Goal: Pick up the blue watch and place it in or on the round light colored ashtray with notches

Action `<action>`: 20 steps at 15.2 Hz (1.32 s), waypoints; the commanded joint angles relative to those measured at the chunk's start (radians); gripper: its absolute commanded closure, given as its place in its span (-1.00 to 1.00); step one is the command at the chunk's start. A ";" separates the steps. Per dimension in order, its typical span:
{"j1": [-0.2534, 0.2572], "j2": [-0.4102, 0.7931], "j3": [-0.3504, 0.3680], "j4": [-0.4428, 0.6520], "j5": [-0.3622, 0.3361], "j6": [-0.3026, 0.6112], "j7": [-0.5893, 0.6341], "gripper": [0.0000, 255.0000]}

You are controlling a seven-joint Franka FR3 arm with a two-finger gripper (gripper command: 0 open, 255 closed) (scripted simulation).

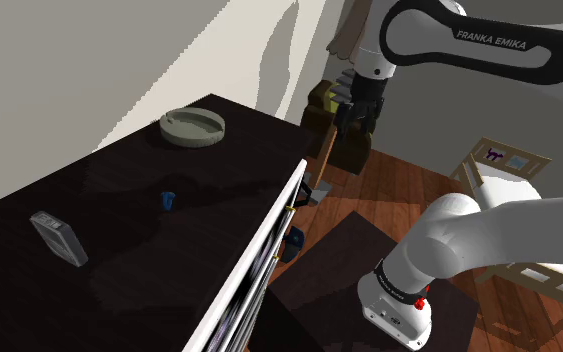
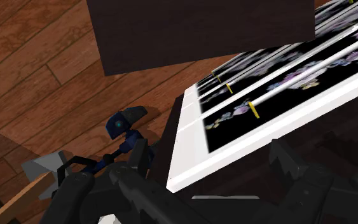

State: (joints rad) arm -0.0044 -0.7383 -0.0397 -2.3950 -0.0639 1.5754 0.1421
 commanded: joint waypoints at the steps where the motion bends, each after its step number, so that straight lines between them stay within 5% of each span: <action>1: 0.000 0.000 0.000 0.000 0.000 0.000 0.000 -1.00; 12: 0.051 0.017 0.325 -0.030 0.132 0.146 0.426 -1.00; 20: 0.022 0.185 0.584 0.080 0.131 0.255 0.754 -1.00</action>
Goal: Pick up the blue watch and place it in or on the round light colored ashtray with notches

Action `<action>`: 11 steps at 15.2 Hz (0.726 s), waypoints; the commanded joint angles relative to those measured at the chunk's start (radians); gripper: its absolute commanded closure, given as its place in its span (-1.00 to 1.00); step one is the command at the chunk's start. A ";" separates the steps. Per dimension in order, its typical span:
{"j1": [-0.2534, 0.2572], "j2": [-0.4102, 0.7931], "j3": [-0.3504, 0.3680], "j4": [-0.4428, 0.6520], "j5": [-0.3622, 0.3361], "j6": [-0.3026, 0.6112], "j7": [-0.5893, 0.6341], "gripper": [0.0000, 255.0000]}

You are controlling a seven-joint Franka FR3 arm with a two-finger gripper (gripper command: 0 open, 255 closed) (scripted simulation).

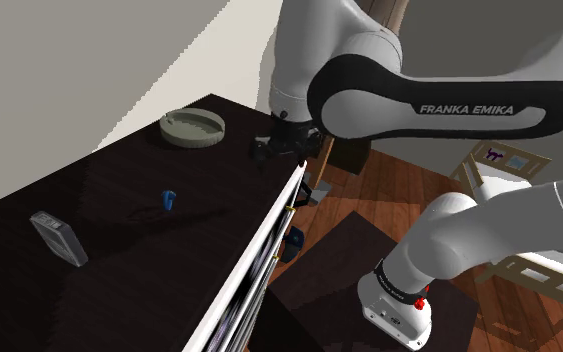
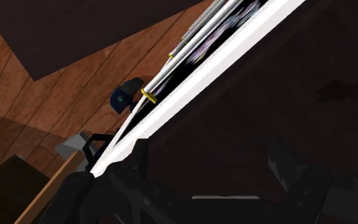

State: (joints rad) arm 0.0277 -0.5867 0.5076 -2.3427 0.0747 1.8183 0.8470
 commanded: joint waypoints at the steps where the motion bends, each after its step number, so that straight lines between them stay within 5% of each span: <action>1: -0.020 0.063 0.071 0.049 -0.018 0.023 0.093 -1.00; 7: -0.109 0.288 0.300 0.218 -0.158 0.056 0.390 -1.00; 11: -0.164 0.529 0.469 0.374 -0.371 0.014 0.648 -1.00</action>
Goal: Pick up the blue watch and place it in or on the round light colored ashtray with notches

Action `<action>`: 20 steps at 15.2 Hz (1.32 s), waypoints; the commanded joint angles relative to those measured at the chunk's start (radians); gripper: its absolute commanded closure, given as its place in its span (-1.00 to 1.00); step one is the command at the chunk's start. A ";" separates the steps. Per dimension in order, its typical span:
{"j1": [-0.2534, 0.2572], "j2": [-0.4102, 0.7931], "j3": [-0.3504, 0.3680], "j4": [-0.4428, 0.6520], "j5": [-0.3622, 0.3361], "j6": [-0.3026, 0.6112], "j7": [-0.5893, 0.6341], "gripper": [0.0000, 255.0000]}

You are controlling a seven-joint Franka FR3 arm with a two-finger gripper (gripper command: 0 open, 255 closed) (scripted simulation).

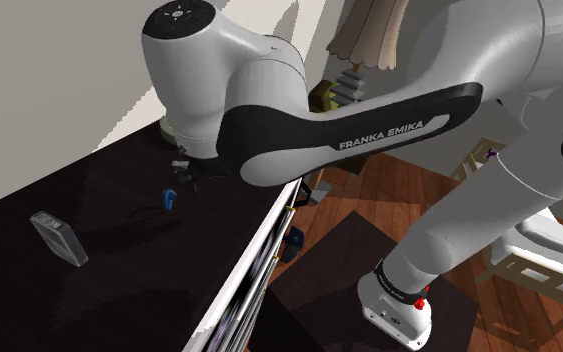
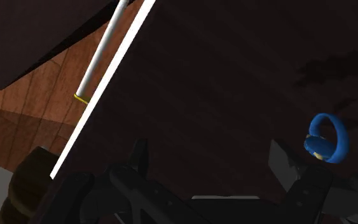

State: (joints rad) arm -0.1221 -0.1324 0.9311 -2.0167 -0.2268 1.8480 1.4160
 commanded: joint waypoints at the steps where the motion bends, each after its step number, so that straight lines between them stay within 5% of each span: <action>1: -0.008 0.154 0.078 0.095 -0.144 -0.043 0.152 -1.00; 5: 0.158 0.454 0.067 0.307 -0.410 -0.190 0.383 -1.00; 8: 0.304 0.595 -0.002 0.459 -0.515 -0.275 0.457 -1.00; 20: 0.263 0.596 -0.015 0.369 -0.530 -0.185 0.472 -1.00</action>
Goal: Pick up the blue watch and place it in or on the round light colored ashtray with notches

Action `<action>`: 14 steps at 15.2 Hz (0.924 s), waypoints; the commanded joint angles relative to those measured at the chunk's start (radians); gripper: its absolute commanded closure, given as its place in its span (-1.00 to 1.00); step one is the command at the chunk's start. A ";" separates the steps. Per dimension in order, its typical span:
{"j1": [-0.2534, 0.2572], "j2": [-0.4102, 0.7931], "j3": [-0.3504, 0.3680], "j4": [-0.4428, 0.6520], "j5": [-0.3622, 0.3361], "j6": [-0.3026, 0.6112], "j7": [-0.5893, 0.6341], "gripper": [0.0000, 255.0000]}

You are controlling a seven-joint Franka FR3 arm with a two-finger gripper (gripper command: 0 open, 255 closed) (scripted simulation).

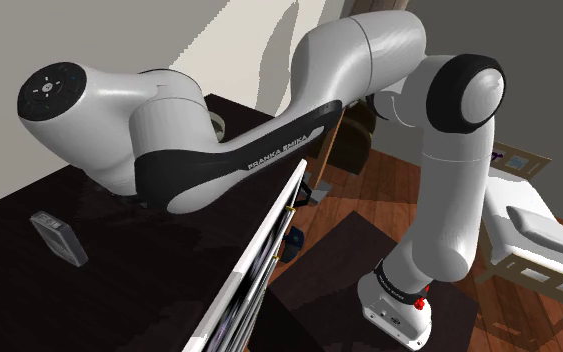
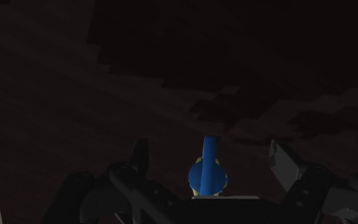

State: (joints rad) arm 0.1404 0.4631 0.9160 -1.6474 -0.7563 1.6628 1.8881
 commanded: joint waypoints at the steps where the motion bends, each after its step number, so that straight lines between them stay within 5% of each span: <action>1: 0.000 0.000 0.000 0.000 0.000 0.000 0.000 -1.00; 3: 0.000 0.000 0.000 0.000 0.000 0.000 0.000 -1.00; 4: 0.000 0.000 0.000 0.000 0.000 0.000 0.000 1.00; 14: 0.000 -0.004 0.002 0.008 0.004 -0.009 -0.006 1.00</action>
State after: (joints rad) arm 0.1417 0.4622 0.9168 -1.6412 -0.7557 1.6583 1.8856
